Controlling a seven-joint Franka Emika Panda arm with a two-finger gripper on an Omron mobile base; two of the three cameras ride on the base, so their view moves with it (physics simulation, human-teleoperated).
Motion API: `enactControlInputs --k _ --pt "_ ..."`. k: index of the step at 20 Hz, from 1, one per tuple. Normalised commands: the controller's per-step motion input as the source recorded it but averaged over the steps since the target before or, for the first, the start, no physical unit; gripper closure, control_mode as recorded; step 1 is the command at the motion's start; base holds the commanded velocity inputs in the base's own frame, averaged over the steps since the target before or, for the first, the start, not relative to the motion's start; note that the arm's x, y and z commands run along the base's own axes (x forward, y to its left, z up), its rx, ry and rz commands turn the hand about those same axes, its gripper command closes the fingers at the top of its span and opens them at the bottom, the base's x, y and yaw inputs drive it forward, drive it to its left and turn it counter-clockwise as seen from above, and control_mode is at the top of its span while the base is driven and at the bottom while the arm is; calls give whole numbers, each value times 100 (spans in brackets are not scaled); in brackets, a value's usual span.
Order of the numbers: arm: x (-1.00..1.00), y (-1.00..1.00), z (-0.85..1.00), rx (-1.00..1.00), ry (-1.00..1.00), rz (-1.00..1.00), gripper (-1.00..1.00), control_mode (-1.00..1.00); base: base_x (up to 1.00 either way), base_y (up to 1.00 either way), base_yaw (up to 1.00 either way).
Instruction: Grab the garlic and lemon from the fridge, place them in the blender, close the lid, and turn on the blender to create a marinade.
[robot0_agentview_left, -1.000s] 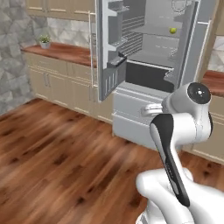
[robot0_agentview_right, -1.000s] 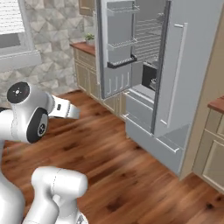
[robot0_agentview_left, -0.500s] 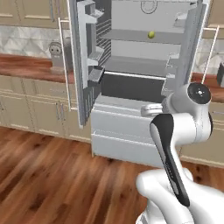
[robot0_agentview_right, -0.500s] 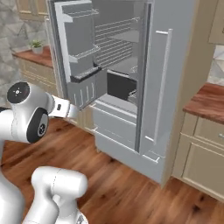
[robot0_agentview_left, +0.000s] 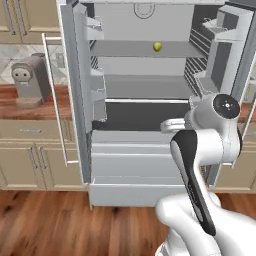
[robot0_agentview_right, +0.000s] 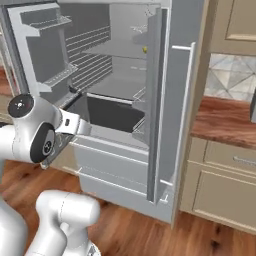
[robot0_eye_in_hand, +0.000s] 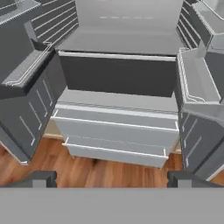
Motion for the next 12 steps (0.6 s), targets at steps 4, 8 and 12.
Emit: enactControlInputs --k 4,8,12 --pt "0 0 0 0 0 0 -100 100 52 0 -43" --pt "0 0 0 0 0 0 -100 100 53 8 -42" --pt "0 0 0 0 0 0 -100 100 62 47 -36"
